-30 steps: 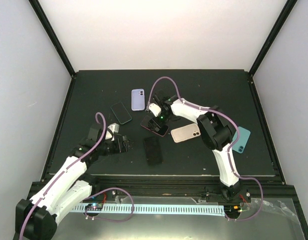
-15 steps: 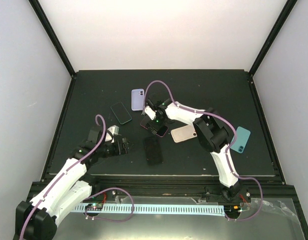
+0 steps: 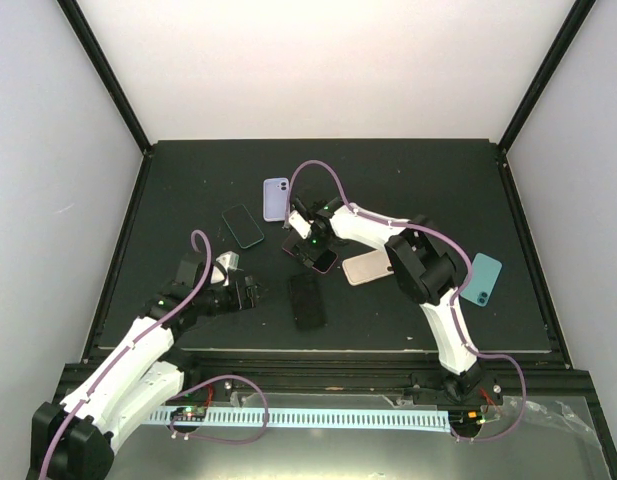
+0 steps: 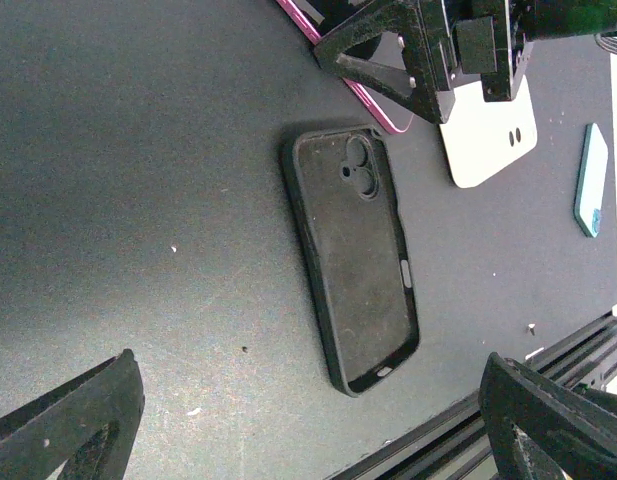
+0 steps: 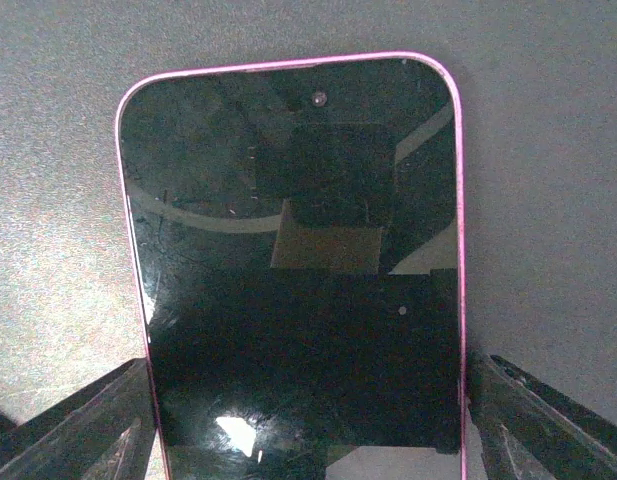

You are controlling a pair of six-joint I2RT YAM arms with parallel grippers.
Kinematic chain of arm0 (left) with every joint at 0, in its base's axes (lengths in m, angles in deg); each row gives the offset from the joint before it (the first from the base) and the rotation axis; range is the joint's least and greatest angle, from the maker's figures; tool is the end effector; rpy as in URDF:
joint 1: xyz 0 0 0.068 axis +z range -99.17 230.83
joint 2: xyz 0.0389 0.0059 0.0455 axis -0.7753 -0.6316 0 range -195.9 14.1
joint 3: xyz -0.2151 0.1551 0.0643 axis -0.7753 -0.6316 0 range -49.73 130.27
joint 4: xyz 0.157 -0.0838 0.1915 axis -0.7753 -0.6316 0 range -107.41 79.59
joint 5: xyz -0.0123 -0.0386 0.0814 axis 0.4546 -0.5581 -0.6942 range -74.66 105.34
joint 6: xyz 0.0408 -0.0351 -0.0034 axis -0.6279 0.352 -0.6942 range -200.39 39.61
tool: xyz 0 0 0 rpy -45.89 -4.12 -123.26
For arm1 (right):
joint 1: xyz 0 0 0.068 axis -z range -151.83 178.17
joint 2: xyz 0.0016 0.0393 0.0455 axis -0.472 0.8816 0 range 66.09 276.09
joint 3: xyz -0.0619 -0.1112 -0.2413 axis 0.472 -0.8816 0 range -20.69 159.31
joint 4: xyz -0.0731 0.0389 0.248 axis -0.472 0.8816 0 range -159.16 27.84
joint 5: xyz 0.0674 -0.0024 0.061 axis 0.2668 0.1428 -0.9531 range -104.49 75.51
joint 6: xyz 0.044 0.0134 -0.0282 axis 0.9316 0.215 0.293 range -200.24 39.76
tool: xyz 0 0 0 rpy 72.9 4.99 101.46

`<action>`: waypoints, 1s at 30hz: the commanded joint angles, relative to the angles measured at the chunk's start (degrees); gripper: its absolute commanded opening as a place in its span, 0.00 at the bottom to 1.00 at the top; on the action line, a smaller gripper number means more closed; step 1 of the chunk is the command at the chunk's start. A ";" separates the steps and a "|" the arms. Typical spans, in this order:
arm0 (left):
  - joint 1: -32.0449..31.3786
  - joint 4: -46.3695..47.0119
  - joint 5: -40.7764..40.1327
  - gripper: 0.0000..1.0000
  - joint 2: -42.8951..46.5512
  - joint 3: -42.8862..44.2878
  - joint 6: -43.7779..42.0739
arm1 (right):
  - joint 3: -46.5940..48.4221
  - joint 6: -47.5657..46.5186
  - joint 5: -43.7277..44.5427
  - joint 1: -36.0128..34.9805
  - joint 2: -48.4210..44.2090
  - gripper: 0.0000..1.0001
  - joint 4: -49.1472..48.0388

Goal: Put the phone into the phone case

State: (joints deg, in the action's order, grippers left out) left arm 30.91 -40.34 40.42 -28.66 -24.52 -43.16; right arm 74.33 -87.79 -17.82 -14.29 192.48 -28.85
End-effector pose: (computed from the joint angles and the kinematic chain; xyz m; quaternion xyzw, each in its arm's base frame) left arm 0.1355 -0.0652 0.1979 -0.0591 0.9112 -0.3471 0.2140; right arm 0.3318 0.3062 0.1456 -0.4213 0.8924 0.0751 0.1432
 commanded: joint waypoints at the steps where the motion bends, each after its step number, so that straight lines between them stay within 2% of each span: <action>1: -0.12 1.25 0.78 0.94 -0.13 -0.05 0.83 | -0.19 -0.27 -0.10 -0.17 2.71 0.85 0.77; 4: -0.12 1.12 0.88 0.93 0.00 -0.08 0.88 | -0.18 -0.26 -1.38 0.04 2.90 0.84 0.97; 6: -0.12 1.02 0.89 0.93 0.17 0.01 0.91 | -0.39 0.10 -1.52 0.22 2.75 0.80 0.93; 13: -0.12 1.57 0.54 0.91 -0.31 -0.04 0.98 | -2.76 3.13 1.00 0.28 -0.94 0.73 0.29; 24: -0.12 7.08 2.65 0.87 -4.05 -1.46 2.22 | -11.48 15.48 2.74 0.19 -12.35 0.67 -0.83; 30: -0.12 10.32 4.64 0.85 -5.71 -2.51 3.55 | -17.88 22.78 0.91 0.03 -19.75 0.63 -1.97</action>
State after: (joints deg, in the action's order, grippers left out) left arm 30.91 -33.94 42.71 -33.56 -26.58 -40.95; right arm 58.86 -72.01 -16.21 -14.16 178.51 -29.31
